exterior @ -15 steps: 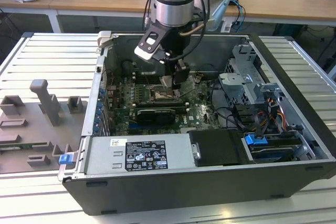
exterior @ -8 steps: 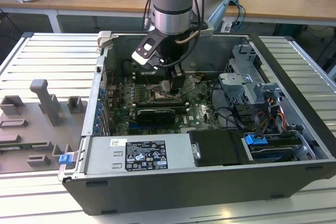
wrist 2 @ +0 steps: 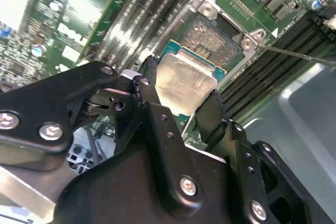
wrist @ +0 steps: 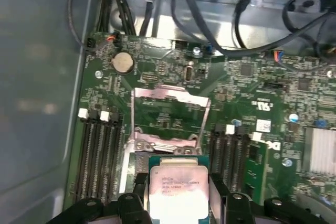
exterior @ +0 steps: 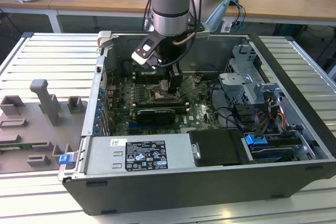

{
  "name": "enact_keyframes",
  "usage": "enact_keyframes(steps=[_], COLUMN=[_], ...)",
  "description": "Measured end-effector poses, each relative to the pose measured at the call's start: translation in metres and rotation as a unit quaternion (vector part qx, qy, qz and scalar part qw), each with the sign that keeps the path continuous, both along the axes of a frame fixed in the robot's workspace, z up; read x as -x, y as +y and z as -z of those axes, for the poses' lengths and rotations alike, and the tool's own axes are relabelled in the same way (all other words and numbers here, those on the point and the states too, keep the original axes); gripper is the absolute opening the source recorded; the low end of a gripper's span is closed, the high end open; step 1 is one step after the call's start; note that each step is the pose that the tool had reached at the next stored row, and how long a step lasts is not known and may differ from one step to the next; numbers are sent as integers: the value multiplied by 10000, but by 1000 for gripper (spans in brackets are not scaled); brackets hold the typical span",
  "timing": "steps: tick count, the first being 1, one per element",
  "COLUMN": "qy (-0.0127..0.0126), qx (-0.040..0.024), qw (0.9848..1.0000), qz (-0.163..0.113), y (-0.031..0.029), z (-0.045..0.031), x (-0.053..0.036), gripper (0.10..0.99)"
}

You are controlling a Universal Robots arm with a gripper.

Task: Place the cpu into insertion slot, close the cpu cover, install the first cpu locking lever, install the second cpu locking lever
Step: 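Place the cpu into insertion slot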

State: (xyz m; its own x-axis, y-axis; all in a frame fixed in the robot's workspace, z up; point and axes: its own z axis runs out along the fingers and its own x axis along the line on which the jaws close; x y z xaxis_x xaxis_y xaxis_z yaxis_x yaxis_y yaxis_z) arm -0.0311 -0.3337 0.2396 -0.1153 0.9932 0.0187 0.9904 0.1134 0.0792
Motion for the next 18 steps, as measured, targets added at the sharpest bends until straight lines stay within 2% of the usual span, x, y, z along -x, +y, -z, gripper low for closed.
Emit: enact_keyframes(steps=[5, 11, 13, 14, 18], qy=[0, 0, 0, 0, 0], qx=[0, 1, 0, 1, 0], qw=[9996, 9994, 9994, 9994, 9983], qz=[292, 345, 344, 345, 578], y=[3, 54, 78, 92, 117], z=[40, 78, 94, 108, 220], x=[11, 58, 112, 139, 147], gripper=[541, 541, 541, 541, 541])
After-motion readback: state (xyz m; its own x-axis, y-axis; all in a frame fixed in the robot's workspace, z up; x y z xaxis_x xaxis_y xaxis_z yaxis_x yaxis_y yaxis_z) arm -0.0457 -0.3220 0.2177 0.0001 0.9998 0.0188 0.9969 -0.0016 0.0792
